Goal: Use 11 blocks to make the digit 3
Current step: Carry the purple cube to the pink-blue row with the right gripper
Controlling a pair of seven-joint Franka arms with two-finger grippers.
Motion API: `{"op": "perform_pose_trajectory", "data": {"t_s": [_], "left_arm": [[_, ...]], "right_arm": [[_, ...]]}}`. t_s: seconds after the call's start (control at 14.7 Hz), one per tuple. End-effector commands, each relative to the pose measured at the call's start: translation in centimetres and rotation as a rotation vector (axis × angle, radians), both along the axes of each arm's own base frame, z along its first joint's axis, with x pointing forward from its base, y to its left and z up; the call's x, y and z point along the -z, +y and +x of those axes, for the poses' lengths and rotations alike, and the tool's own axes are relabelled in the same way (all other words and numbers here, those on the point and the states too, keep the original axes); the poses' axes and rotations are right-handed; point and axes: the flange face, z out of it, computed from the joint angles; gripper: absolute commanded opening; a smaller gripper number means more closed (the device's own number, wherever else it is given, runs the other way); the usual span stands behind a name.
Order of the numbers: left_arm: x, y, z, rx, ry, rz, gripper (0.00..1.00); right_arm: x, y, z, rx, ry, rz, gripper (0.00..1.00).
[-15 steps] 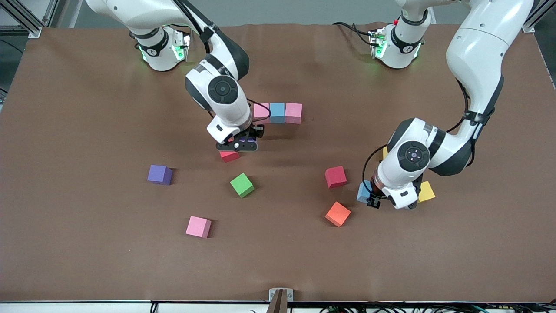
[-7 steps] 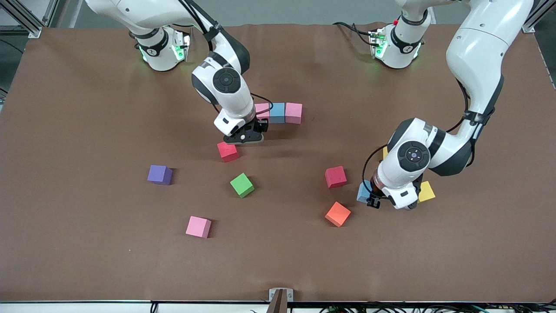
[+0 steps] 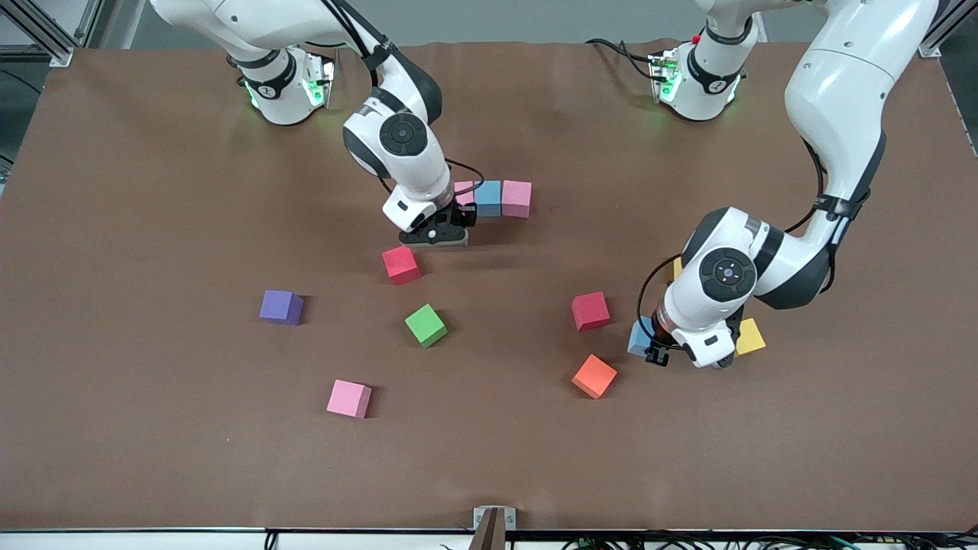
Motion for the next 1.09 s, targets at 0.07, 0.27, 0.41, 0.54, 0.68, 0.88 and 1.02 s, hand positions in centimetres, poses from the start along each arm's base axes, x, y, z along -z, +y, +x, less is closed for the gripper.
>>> {"op": "perform_pose_trajectory", "data": {"t_s": [0.07, 0.27, 0.41, 0.54, 0.68, 0.88, 1.02], "left_arm": [[0.0, -0.2, 0.2, 0.016, 0.001, 0.006, 0.26], [0.0, -0.2, 0.2, 0.016, 0.001, 0.006, 0.26], [0.0, -0.2, 0.2, 0.016, 0.001, 0.006, 0.26], [0.0, -0.2, 0.2, 0.016, 0.001, 0.006, 0.26], [0.1, -0.2, 0.2, 0.016, 0.002, 0.006, 0.26], [0.2, -0.2, 0.2, 0.015, 0.004, 0.005, 0.26], [0.3, -0.2, 0.2, 0.015, 0.005, 0.005, 0.26]], "right_arm": [[-0.3, 0.0, -1.1, 0.016, -0.038, -0.016, 0.01], [1.1, 0.3, -1.4, 0.028, -0.052, -0.025, 0.01], [2.0, 0.4, -1.6, 0.023, -0.064, -0.044, 0.01], [2.6, 0.5, -1.7, 0.017, -0.062, -0.051, 0.01], [2.9, 0.7, -1.9, 0.006, -0.069, -0.044, 0.01], [3.2, 1.4, -2.6, -0.011, -0.066, -0.045, 0.01], [3.3, 1.6, -2.9, -0.019, -0.07, -0.049, 0.01]]}}
